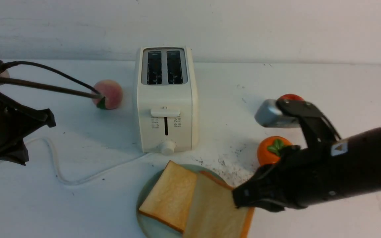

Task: Take toasted bread from bread machine on white table place on plate.
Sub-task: 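Place the held slice of bread on top of the slice on the plate with the right gripper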

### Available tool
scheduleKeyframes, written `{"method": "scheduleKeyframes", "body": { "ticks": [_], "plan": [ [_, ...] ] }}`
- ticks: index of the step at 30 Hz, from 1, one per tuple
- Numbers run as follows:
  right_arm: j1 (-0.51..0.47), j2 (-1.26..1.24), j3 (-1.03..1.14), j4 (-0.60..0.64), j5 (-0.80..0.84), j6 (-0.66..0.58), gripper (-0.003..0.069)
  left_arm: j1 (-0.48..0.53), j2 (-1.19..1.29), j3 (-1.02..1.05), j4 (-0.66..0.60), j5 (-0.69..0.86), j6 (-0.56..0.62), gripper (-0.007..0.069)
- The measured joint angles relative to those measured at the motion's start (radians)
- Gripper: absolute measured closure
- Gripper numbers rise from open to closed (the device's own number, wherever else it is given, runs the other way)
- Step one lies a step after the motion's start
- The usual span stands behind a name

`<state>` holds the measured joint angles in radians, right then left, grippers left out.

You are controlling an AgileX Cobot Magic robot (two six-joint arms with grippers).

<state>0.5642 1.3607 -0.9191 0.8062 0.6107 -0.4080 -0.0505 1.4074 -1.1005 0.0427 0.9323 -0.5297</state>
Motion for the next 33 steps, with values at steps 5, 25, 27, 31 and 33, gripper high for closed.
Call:
{"method": "scheduleKeyframes", "body": {
  "ticks": [5, 25, 27, 31, 33],
  "plan": [
    [0.0, 0.16, -0.071, 0.344, -0.045, -0.365, 0.0593, 0.001, 0.0, 0.0, 0.001, 0.0, 0.0, 0.0636],
    [-0.104, 0.317, -0.164, 0.445, 0.064, -0.54, 0.0593, 0.001, 0.0, 0.0, -0.007, 0.0, 0.019, 0.0627],
    [-0.107, 0.338, -0.165, 0.445, 0.068, -0.536, 0.0593, 0.001, 0.0, 0.0, -0.007, 0.0, 0.019, 0.0626],
    [-0.11, 0.385, -0.165, 0.446, 0.069, -0.533, 0.0593, 0.001, 0.0, 0.0, -0.007, 0.0, 0.019, 0.0623],
    [-0.11, 0.406, -0.165, 0.446, 0.067, -0.533, 0.0593, 0.001, 0.0, 0.0, -0.007, -0.001, 0.019, 0.0622]
  ]
}}
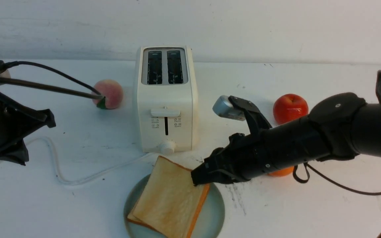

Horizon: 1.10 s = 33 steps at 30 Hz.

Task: Take toasted bread from bread machine on white table place on plate.

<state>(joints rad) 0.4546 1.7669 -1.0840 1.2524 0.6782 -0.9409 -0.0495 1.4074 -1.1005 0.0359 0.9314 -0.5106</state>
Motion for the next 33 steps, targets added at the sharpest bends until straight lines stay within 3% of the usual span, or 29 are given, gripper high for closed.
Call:
{"method": "scheduleKeyframes", "body": {
  "ticks": [6, 11, 14, 15, 17, 23, 28, 33],
  "plan": [
    [0.0, 0.013, 0.0, 0.0, -0.039, 0.0, 0.0589, 0.0, 0.0, 0.0, 0.0, 0.0, 0.0, 0.0622],
    [0.0, 0.013, 0.0, 0.0, -0.073, 0.0, 0.05, 0.0, 0.0, 0.0, 0.0, 0.0, 0.0, 0.062],
    [0.0, 0.013, 0.0, 0.0, -0.085, 0.0, 0.0346, 0.0, 0.0, 0.0, 0.0, -0.004, 0.0, 0.0611],
    [0.0, 0.013, 0.0, 0.0, -0.085, 0.0, 0.0336, 0.0, 0.0, 0.0, 0.0, -0.004, 0.0, 0.0611],
    [0.0, 0.015, 0.0, 0.0, -0.085, 0.0, 0.0202, 0.0, 0.0, 0.0, -0.001, -0.006, 0.0, 0.0607],
    [0.0, 0.019, -0.001, -0.018, -0.1, 0.0, 0.0022, 0.0, 0.0, 0.0, -0.007, -0.007, 0.001, 0.0606],
    [-0.015, 0.001, -0.04, -0.129, -0.102, 0.0, 0.0018, 0.0, 0.0, 0.0, -0.008, -0.007, 0.001, 0.0606],
    [-0.06, -0.098, -0.126, -0.308, -0.027, 0.114, 0.0139, 0.0, 0.0, 0.0, -0.008, -0.007, 0.003, 0.0606]
  ]
}}
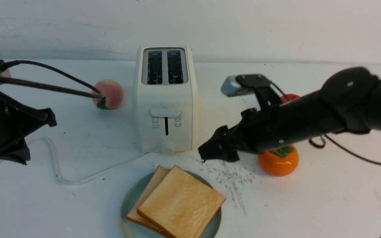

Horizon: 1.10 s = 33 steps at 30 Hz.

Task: Take toasted bread from bread machine on white table place on plate.

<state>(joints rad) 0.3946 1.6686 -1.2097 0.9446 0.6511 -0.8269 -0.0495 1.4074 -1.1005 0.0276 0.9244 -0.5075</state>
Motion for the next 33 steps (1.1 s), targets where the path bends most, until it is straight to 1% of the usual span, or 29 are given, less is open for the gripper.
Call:
{"method": "scheduleKeyframes", "body": {
  "ticks": [1, 2, 3, 6, 7, 8, 9, 10, 11, 12, 13, 14, 15, 16, 17, 19, 21, 23, 24, 25, 26, 27, 28, 29, 30, 33],
  "plan": [
    [-0.017, -0.036, -0.019, -0.064, 0.032, 0.058, 0.0191, 0.0, 0.0, 0.0, 0.0, 0.0, 0.0, 0.0606],
    [-0.02, -0.042, -0.027, -0.087, 0.043, 0.067, 0.0201, 0.0, 0.0, 0.0, 0.0, 0.0, 0.0, 0.0606],
    [-0.043, -0.089, -0.054, -0.173, 0.095, 0.143, 0.0285, 0.0, 0.0, 0.0, 0.0, 0.0, 0.0, 0.0606],
    [-0.11, -0.199, -0.106, -0.361, 0.236, 0.311, 0.0456, 0.0, 0.0, 0.0, 0.0, 0.0, 0.0, 0.0605],
    [-0.115, -0.206, -0.108, -0.361, 0.248, 0.322, 0.0469, 0.0, 0.0, 0.0, 0.0, 0.0, 0.0, 0.0605],
    [-0.158, -0.271, -0.121, -0.455, 0.338, 0.402, 0.0572, 0.0, 0.0, 0.0, 0.0, 0.0, 0.0, 0.0605],
    [-0.164, -0.279, -0.121, -0.478, 0.36, 0.411, 0.0584, 0.0, 0.0, 0.0, 0.0, 0.0, 0.0, 0.0605],
    [-0.209, -0.338, -0.123, -0.554, 0.431, 0.478, 0.0651, 0.0, 0.0, 0.0, 0.0, 0.0, 0.0, 0.0605],
    [-0.242, -0.398, -0.117, -0.614, 0.483, 0.518, 0.0671, 0.0, 0.0, 0.0, 0.0, 0.0, 0.0, 0.0605],
    [-0.247, -0.407, -0.117, -0.623, 0.49, 0.524, 0.0672, 0.0, 0.0, 0.0, 0.0, 0.001, 0.0, 0.0605],
    [-0.286, -0.47, -0.097, -0.687, 0.534, 0.566, 0.0676, 0.0, 0.0, 0.0, 0.0, 0.005, 0.0, 0.0603],
    [-0.291, -0.489, -0.089, -0.694, 0.537, 0.571, 0.0676, 0.0, 0.0, 0.0, 0.0, 0.006, 0.0, 0.0603],
    [-0.327, -0.571, -0.049, -0.74, 0.546, 0.61, 0.0676, 0.0, 0.0, 0.0, 0.0, 0.011, 0.0, 0.0602],
    [-0.345, -0.628, -0.015, -0.756, 0.538, 0.637, 0.0676, 0.0, 0.0, 0.0, 0.0, 0.012, 0.0, 0.0601],
    [-0.345, -0.641, -0.007, -0.759, 0.537, 0.637, 0.0676, 0.0, 0.0, 0.0, 0.0, 0.012, 0.0, 0.0601],
    [-0.378, -0.82, 0.123, -0.776, 0.477, 0.684, 0.0676, 0.0, 0.0, 0.0, 0.0, 0.012, 0.0, 0.0596],
    [-0.385, -0.958, 0.243, -0.775, 0.384, 0.712, 0.0676, 0.0, 0.0, 0.0, 0.0, 0.012, 0.0, 0.0594],
    [-0.388, -1.081, 0.366, -0.751, 0.242, 0.726, 0.0676, 0.0, 0.0, 0.0, 0.0, 0.012, 0.0, 0.0592],
    [-0.389, -1.093, 0.38, -0.748, 0.225, 0.729, 0.0676, 0.0, 0.0, 0.0, 0.0, 0.012, 0.0, 0.0591],
    [-0.389, -1.183, 0.498, -0.722, 0.077, 0.736, 0.0675, 0.0, 0.0, 0.0, 0.0, 0.012, 0.0, 0.0589],
    [-0.389, -1.227, 0.569, -0.704, -0.017, 0.739, 0.0675, 0.0, 0.0, 0.0, 0.0, 0.012, 0.0, 0.0588],
    [-0.389, -1.26, 0.62, -0.689, -0.086, 0.74, 0.0675, 0.0, 0.0, 0.0, 0.0, 0.012, 0.0, 0.0587],
    [-0.389, -1.269, 0.655, -0.682, -0.118, 0.74, 0.0673, 0.0, 0.0, 0.0, 0.0, 0.012, 0.0, 0.0587],
    [-0.389, -1.287, 0.715, -0.657, -0.212, 0.742, 0.0672, 0.0, 0.0, 0.0, 0.0, 0.013, 0.0, 0.0587],
    [-0.389, -1.293, 0.769, -0.636, -0.272, 0.743, 0.0671, 0.0, 0.0, 0.0, 0.001, 0.013, 0.0, 0.0587],
    [-0.389, -1.296, 0.83, -0.612, -0.344, 0.744, 0.0669, 0.0, 0.0, 0.0, 0.012, 0.013, 0.001, 0.0587]
  ]
}}
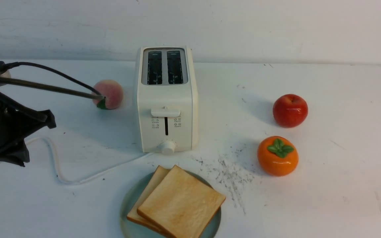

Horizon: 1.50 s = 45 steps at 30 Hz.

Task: Take toasted bread from bread machine on white table place on plate.

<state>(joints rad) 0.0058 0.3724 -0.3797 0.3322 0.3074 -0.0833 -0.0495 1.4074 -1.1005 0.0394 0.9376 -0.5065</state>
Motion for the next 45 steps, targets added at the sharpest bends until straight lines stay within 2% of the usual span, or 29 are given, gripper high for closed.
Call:
{"method": "scheduleKeyframes", "body": {
  "ticks": [11, 20, 31, 40, 45],
  "plan": [
    [-0.001, 0.0, 0.12, 0.005, -0.022, 0.0, 0.066, 0.0, 0.0, 0.0, 0.066, 0.019, 0.002, 0.0576],
    [0.001, -0.022, 0.128, 0.003, 0.064, 0.0, 0.0652, 0.0, 0.0, 0.0, 0.072, 0.027, -0.001, 0.0568],
    [0.089, -0.271, 0.345, -0.196, 0.085, 0.0, 0.0643, 0.0, 0.0, -0.001, 0.108, 0.047, 0.026, 0.0564],
    [0.09, -0.381, 0.393, -0.217, 0.077, 0.0, 0.0635, 0.0, -0.096, -0.126, 0.083, 0.272, 0.064, 0.0566],
    [0.09, -0.382, 0.393, -0.217, 0.077, 0.0, 0.0625, 0.0, -0.321, -0.156, 0.016, 0.3, 0.12, 0.0638]
  ]
}}
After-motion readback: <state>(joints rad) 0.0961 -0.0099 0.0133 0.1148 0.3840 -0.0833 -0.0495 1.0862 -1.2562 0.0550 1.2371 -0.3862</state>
